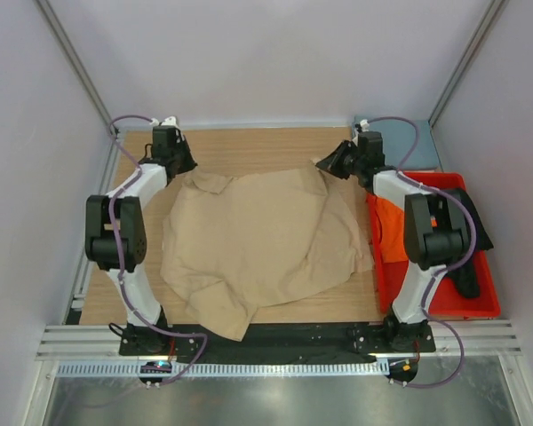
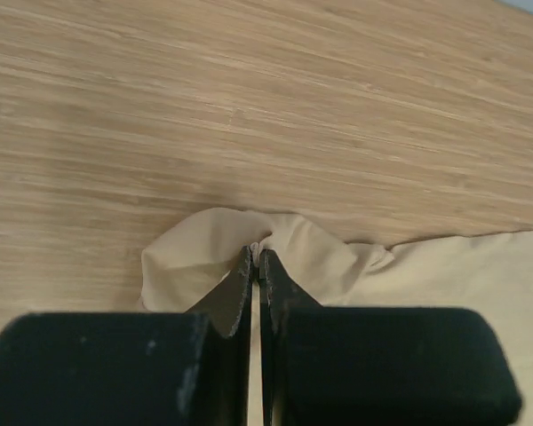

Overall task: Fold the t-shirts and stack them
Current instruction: Flatten the tshirt out

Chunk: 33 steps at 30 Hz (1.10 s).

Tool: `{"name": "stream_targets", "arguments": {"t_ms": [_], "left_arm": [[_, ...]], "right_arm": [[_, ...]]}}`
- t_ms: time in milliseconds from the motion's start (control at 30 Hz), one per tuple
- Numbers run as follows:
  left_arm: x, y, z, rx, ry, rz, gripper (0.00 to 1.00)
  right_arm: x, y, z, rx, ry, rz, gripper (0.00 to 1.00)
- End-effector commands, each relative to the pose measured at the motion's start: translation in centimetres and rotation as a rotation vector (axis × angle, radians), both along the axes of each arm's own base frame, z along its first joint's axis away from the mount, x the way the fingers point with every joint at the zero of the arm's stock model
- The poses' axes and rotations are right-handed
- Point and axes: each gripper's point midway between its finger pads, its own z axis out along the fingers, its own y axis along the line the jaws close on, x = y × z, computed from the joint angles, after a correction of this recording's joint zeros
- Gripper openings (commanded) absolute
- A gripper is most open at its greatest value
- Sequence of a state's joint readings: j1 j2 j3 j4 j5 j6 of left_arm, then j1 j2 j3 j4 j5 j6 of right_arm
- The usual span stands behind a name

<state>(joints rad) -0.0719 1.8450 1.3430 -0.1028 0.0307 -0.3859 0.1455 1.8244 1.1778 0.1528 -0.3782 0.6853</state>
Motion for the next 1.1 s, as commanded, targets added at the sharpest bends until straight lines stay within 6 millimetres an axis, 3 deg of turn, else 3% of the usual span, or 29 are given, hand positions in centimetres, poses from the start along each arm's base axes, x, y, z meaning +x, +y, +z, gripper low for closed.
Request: {"name": "stream_targets", "arguments": {"t_ms": [0, 33, 67, 100, 167, 233, 267, 300, 333, 400, 433, 500, 533, 600, 800, 833, 967, 1000, 1067], "left_arm": [[5.3, -0.4, 7.5, -0.042, -0.246, -0.014, 0.00], [5.9, -0.5, 6.6, -0.041, -0.229, -0.014, 0.00], [6.4, -0.4, 6.7, -0.039, -0.232, -0.007, 0.00], [7.0, -0.1, 7.4, -0.031, -0.242, 0.010, 0.00], [7.7, 0.1, 7.7, -0.033, -0.251, 0.015, 0.00], [8.3, 0.4, 8.9, -0.036, -0.277, 0.024, 0.00], [8.3, 0.7, 8.1, -0.030, -0.250, 0.037, 0.00], [8.4, 0.9, 8.1, -0.030, -0.242, 0.048, 0.00], [8.9, 1.2, 9.3, -0.031, -0.265, 0.052, 0.00], [9.4, 1.9, 9.4, -0.023, -0.257, 0.067, 0.00], [10.0, 2.2, 11.0, -0.022, -0.287, 0.072, 0.00], [10.7, 2.4, 10.5, -0.022, -0.276, 0.075, 0.00], [11.3, 2.4, 11.9, -0.029, -0.304, 0.075, 0.00], [12.0, 2.4, 11.3, -0.031, -0.283, 0.071, 0.00], [13.2, 3.2, 12.4, -0.034, -0.279, 0.096, 0.00], [13.4, 3.3, 12.1, -0.033, -0.273, 0.098, 0.00], [13.8, 3.2, 11.5, -0.036, -0.255, 0.093, 0.00], [13.9, 3.1, 11.5, -0.040, -0.254, 0.092, 0.00], [13.9, 2.9, 10.8, -0.055, -0.239, 0.090, 0.00]], "right_arm": [[4.5, -1.3, 1.1, -0.077, -0.089, 0.010, 0.01], [4.6, -1.5, 0.5, -0.094, -0.065, 0.019, 0.01], [5.5, -1.6, 1.2, -0.095, -0.082, 0.023, 0.01], [6.0, -1.8, -0.1, -0.103, -0.058, 0.026, 0.01], [6.9, -2.2, 0.1, -0.125, -0.059, 0.037, 0.01], [7.1, -3.3, -1.3, -0.133, -0.008, 0.028, 0.01], [7.8, -3.6, -0.6, -0.134, -0.022, 0.020, 0.01], [8.0, -4.0, -1.1, -0.136, -0.008, 0.014, 0.01], [8.3, -4.5, -1.0, -0.135, -0.007, 0.005, 0.01], [9.3, -5.0, -0.2, -0.133, -0.021, -0.001, 0.02], [9.9, -5.2, 0.0, -0.132, -0.019, 0.000, 0.01], [10.2, -5.2, -0.2, -0.133, -0.006, 0.016, 0.02], [10.6, -5.1, -0.1, -0.136, -0.011, 0.021, 0.02], [10.5, -5.7, -0.5, -0.172, 0.014, 0.020, 0.02], [10.4, -7.9, -0.6, -0.230, 0.036, -0.035, 0.03], [10.8, -9.5, -0.4, -0.224, 0.036, -0.062, 0.04], [11.4, -9.2, -0.6, -0.200, 0.048, -0.042, 0.06], [11.4, -9.2, -1.5, -0.195, 0.074, -0.037, 0.06], [11.9, -9.0, -0.8, -0.184, 0.063, -0.035, 0.06]]}}
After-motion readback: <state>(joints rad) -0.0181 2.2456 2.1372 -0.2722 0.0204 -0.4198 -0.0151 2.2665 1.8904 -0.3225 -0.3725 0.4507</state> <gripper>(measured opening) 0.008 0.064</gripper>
